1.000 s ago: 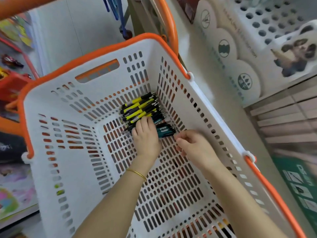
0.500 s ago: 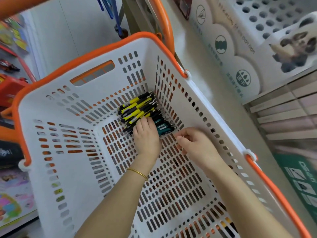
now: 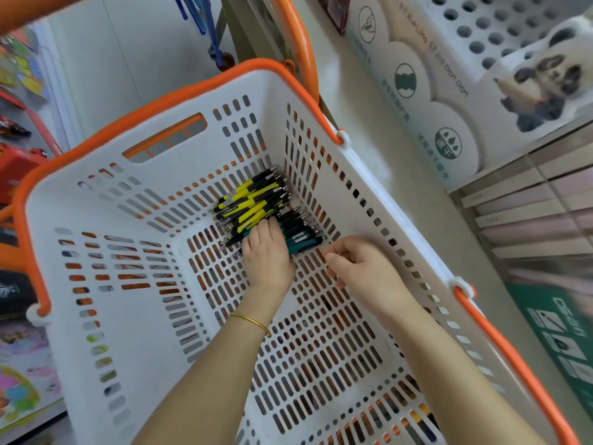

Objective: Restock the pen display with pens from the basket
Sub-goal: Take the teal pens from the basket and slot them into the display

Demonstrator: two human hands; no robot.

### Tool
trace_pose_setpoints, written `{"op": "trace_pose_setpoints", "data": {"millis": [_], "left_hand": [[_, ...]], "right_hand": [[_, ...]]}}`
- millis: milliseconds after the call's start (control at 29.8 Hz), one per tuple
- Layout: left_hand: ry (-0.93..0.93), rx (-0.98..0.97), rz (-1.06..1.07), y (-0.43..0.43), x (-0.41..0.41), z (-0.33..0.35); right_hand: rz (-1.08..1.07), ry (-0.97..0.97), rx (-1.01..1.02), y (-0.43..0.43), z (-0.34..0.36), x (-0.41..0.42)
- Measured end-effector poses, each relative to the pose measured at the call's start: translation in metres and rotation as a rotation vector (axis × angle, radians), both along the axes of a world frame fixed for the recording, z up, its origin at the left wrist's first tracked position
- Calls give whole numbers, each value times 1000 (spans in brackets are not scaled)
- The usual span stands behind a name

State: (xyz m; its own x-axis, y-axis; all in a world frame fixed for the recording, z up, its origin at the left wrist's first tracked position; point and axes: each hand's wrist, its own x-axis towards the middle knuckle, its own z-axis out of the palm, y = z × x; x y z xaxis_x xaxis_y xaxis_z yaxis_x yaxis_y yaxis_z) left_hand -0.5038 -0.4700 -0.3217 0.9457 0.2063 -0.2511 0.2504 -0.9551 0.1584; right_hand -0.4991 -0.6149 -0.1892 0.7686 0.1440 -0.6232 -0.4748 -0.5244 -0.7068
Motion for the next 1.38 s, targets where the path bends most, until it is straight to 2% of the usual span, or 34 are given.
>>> {"op": "trace_pose_setpoints", "data": {"millis": [437,705,1007,1377], "left_hand": [[47,-41,35,2,4,3],[-40,-5,4,6,3,-3],[15,-64,28,1,-1,0],[39,-30,-21,5,3,0]], "right_hand": [[4,-17,-8,-1,-3,1],[4,-33,-1,-1,-1,1],[2,-36,4,-1,0,2],[-8,-28,39,-1,0,2]]}}
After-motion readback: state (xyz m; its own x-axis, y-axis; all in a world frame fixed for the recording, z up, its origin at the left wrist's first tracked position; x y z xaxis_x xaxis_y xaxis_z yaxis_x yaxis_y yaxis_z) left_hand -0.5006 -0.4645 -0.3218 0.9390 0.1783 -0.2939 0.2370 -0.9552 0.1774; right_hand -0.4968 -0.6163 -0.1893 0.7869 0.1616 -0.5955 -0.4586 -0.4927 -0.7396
